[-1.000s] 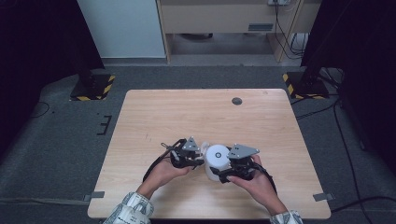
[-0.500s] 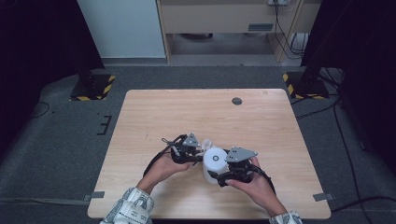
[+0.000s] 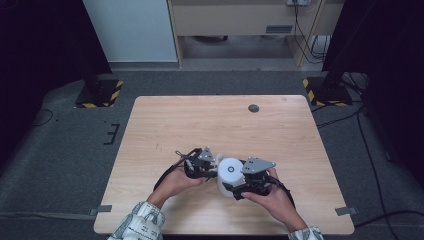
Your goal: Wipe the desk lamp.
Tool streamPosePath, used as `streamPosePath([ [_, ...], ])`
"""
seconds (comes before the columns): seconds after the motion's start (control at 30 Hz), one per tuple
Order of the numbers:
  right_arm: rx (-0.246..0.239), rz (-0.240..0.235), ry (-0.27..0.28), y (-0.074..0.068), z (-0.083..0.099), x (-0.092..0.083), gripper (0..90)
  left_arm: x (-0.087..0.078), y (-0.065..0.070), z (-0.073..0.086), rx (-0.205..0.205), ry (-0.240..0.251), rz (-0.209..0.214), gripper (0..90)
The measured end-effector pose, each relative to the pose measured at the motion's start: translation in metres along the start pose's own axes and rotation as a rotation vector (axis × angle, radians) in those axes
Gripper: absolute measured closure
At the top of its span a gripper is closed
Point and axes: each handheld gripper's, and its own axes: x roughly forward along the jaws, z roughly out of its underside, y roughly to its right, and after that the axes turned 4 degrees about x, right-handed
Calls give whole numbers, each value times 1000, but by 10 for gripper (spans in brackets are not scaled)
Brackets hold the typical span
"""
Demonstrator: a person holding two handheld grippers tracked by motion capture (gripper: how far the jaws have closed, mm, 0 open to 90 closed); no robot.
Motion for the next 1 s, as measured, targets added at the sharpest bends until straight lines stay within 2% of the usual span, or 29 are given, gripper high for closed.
streamPosePath([
  [0.07,0,0,2,0,0,0,91,-6,-1,-4,-11,34,9,714],
  [0.23,0,0,2,0,0,0,91,-22,-2,-15,15,51,-3,714],
  [0.43,3,8,5,1,0,0,91,-36,1,-22,7,84,-13,714],
  [0.57,3,10,6,1,1,1,90,-43,3,-27,20,71,-28,714],
  [0.7,6,16,6,2,1,1,90,-42,5,-30,31,55,-46,715],
  [0.83,9,22,6,3,1,0,90,-34,5,-27,25,27,-45,716],
  [0.9,9,22,5,3,1,0,90,-27,6,-24,23,1,-44,716],
  [0.93,8,22,4,3,1,0,90,-18,6,-19,24,-28,-45,716],
  [1.0,8,23,4,3,1,0,90,-13,7,-17,28,-46,-45,717],
])
